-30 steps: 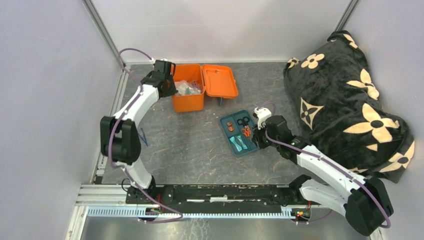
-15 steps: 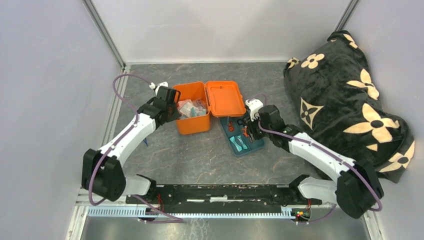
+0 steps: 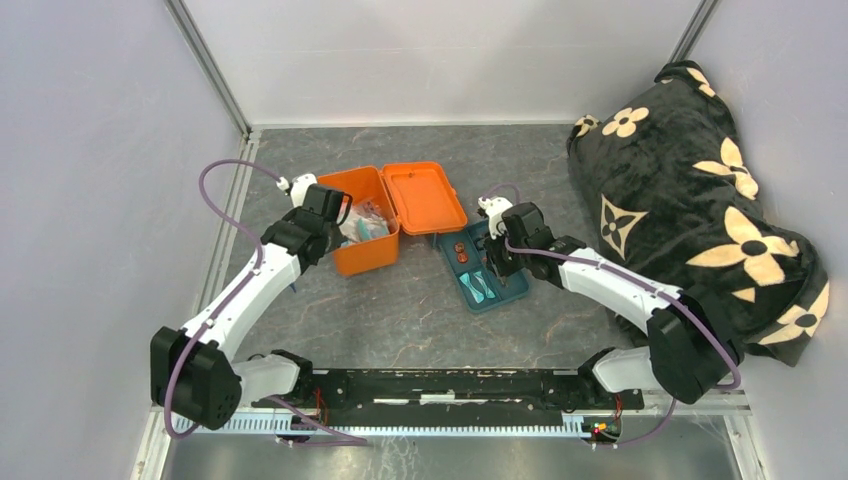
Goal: Organize the medicine kit
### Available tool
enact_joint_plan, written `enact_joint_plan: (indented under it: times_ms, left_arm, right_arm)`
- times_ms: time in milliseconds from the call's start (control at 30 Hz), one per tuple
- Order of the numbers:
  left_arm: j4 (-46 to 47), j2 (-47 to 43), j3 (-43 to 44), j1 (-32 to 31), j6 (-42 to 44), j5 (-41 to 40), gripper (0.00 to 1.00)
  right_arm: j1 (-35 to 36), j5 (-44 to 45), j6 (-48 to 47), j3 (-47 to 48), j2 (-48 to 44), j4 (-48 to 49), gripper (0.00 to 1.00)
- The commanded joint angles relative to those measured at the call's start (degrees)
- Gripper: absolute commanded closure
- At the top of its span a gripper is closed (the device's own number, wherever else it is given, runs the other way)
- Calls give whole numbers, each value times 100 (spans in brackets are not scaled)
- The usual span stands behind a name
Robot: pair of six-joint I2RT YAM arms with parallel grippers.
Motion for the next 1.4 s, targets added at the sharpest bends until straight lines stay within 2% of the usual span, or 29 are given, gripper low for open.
enact_joint_plan:
  times_ms: [0, 233, 533, 767, 1133, 1367]
  left_arm:
    - [319, -412, -15, 3, -581, -619, 98]
    - [375, -595, -451, 8, -813, -424, 97]
    - [423, -761, -619, 9, -801, -331, 71]
    - [441, -835, -603, 8, -722, -294, 61]
    - [434, -929, -617, 5, -641, -234, 58]
    - [463, -921, -653, 8, -610, -186, 57]
  right_arm:
    - [-23, -67, -47, 339, 197, -1, 69]
    - [-17, -69, -164, 482, 554, 59, 69]
    - [-17, -158, -114, 688, 1058, 86, 69]
    - [-20, 90, -12, 728, 1317, 110, 72]
    - [-1, 239, 86, 715, 1675, 183, 83]
    - [88, 552, 79, 732, 1912, 140, 85]
